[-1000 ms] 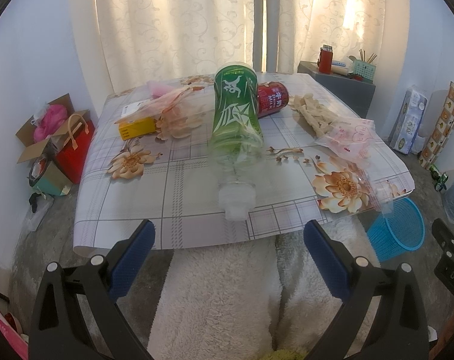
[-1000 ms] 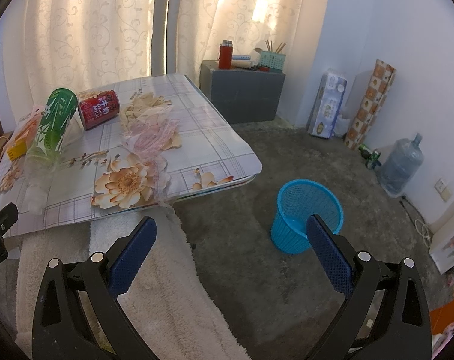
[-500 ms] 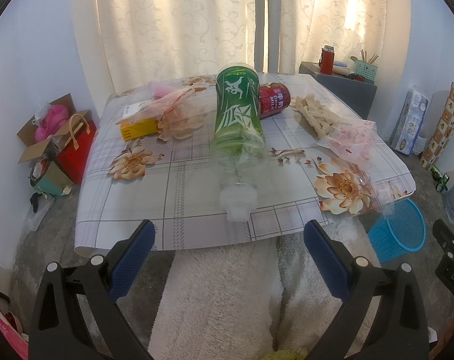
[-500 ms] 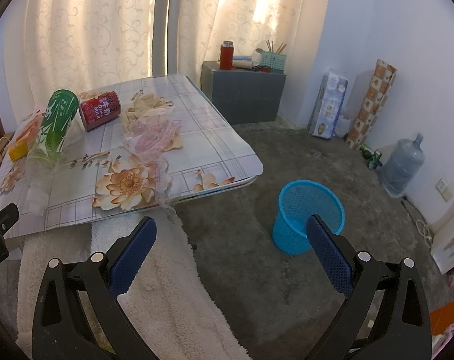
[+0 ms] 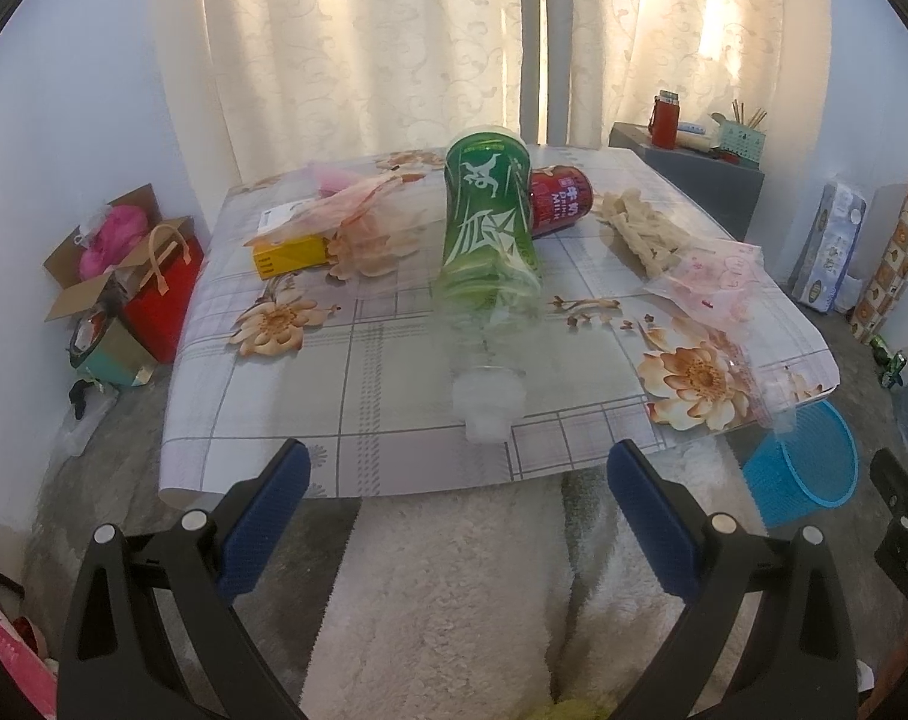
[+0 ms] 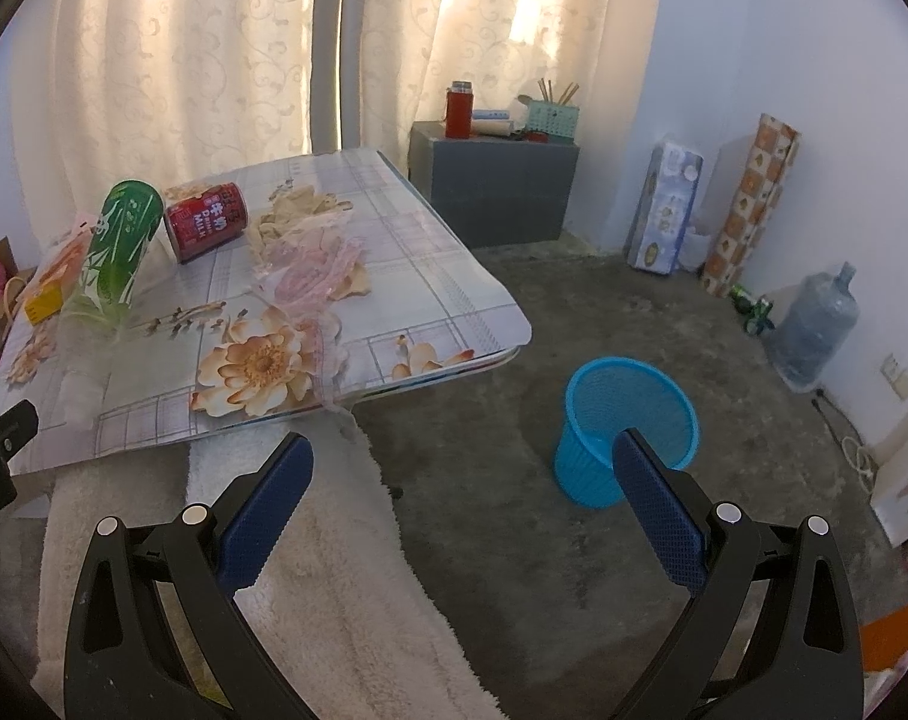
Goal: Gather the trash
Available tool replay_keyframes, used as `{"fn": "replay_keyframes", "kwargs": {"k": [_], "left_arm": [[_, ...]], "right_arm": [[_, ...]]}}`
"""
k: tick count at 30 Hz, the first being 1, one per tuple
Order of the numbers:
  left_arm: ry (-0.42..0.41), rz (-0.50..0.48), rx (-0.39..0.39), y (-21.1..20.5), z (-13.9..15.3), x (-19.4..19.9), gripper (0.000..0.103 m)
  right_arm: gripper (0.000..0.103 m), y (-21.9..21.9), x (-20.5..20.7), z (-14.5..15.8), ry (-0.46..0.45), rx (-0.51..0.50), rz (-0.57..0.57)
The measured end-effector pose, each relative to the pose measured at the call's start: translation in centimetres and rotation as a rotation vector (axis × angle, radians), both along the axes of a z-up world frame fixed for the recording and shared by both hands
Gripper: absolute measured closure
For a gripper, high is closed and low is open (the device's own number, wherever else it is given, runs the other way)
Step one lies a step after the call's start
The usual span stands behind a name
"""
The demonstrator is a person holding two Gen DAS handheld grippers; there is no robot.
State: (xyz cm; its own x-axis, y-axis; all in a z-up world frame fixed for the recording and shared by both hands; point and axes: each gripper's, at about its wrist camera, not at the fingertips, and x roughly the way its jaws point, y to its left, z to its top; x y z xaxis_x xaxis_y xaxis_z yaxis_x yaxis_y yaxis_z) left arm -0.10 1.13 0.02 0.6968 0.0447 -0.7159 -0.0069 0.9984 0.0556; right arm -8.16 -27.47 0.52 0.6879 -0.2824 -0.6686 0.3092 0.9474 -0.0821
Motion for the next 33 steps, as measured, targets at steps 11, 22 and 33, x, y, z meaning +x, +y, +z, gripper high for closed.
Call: {"fn": "replay_keyframes", "kwargs": {"k": [11, 22, 33], "left_arm": [[0.003, 0.005, -0.024, 2.2, 0.9, 1.3, 0.006], [-0.035, 0.064, -0.185, 9.4, 1.1, 4.8, 0.006], [-0.165, 0.101, -0.239, 13.0, 2.3, 8.9, 0.006]], "right_arm": [[0.007, 0.4, 1.9, 1.4, -0.085, 0.003, 0.085], [0.007, -0.3, 7.4, 2.8, -0.156, 0.117, 0.213], [0.007, -0.2, 11.2, 1.4, -0.106, 0.163, 0.221]]}}
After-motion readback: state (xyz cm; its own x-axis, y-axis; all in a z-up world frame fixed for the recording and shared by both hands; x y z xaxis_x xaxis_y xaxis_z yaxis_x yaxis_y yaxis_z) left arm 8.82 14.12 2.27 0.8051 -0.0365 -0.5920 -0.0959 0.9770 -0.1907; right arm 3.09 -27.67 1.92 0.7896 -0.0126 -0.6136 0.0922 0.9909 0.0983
